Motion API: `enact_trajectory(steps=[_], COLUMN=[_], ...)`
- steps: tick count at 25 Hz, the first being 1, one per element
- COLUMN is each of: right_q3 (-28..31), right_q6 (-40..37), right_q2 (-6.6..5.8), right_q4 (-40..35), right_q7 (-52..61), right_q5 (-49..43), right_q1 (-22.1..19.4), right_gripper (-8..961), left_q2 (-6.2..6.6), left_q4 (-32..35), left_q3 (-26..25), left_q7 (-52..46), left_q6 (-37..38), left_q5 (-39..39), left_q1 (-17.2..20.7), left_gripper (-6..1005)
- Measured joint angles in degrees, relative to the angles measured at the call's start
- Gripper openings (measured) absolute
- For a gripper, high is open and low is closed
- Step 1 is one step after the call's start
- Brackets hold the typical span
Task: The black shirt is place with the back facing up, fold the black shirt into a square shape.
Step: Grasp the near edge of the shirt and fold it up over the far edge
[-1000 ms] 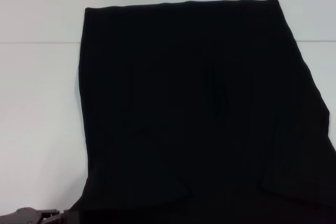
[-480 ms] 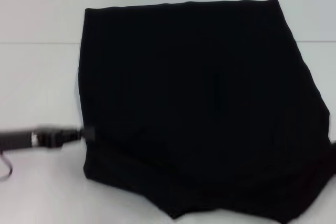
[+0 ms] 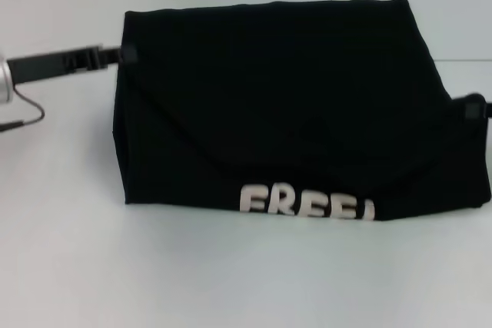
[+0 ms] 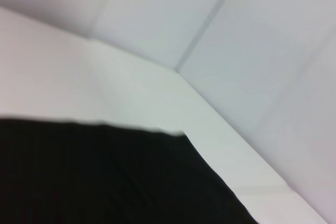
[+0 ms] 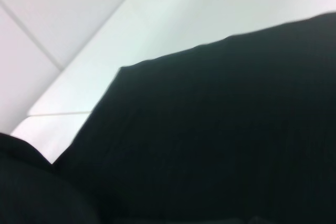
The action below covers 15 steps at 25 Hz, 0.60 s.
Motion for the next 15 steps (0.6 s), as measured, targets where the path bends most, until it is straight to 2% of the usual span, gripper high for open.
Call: enact_trajectory(steps=[5,10,15], right_q3=[-1.3,-2.1,-3.9], right_q6=[9.6,20.2,29.1], right_q2=[0.11,1.34,2.6], right_q4=[3.9,7.3,11.0], right_q7=[0.3,-0.7,-2.6], right_q5=[0.1,1.5,3.7], right_q1=[4.0,7.2,8.7], right_gripper=[65,67,68], left_q2=[0.08,-0.81,-1.76], left_q4=[-4.0,-8.2,-11.3], left_q3=[0.5,0.6,1.1], left_q7=[0.6,4.2,6.8], left_q6=[-12.3,-22.5,-27.8], left_q5=[-3.8,-6.4,-7.5], left_q1=[-2.3,-3.9,-4.6], left_gripper=[115,126,136])
